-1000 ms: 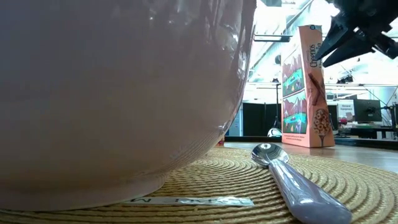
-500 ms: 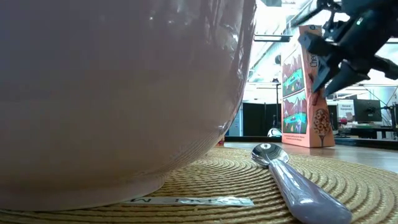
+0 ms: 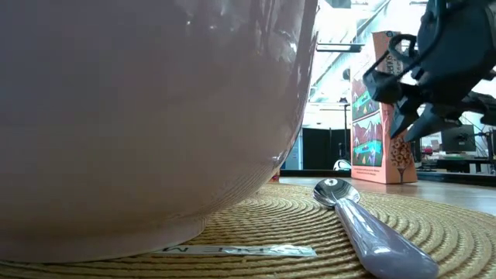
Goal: Arrange a breakfast setting
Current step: Pour the cereal from the box into the white bowl
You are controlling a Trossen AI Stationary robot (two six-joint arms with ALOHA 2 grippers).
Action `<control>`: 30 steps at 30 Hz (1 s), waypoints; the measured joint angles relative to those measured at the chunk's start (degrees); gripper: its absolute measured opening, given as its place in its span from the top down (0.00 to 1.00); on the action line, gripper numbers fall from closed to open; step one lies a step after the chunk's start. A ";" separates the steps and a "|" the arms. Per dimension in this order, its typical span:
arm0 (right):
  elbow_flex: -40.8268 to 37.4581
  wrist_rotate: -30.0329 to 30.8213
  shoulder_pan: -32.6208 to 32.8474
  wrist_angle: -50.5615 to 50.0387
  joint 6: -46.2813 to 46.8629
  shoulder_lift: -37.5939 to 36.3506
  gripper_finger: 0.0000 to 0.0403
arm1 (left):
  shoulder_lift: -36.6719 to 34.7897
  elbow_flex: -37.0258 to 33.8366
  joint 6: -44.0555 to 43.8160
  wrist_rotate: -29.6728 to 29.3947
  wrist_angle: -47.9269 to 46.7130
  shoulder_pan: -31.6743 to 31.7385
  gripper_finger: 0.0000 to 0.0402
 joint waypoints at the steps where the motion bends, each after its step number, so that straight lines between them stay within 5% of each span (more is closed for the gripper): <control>1: 0.00 0.01 0.00 -0.26 0.31 0.61 0.73 | -0.02 0.00 0.00 -0.01 0.02 0.00 0.74; 15: 0.00 2.15 -1.63 -0.62 3.34 8.13 0.28 | 0.00 0.00 0.00 -0.01 -0.02 0.00 0.74; 25: -0.44 2.12 -5.58 -0.16 3.37 11.11 0.09 | 0.00 0.00 0.00 0.01 -0.09 0.02 0.74; 30: -7.07 3.25 -6.71 10.49 2.94 10.97 0.02 | -0.01 0.00 0.00 -0.01 -0.17 0.01 0.74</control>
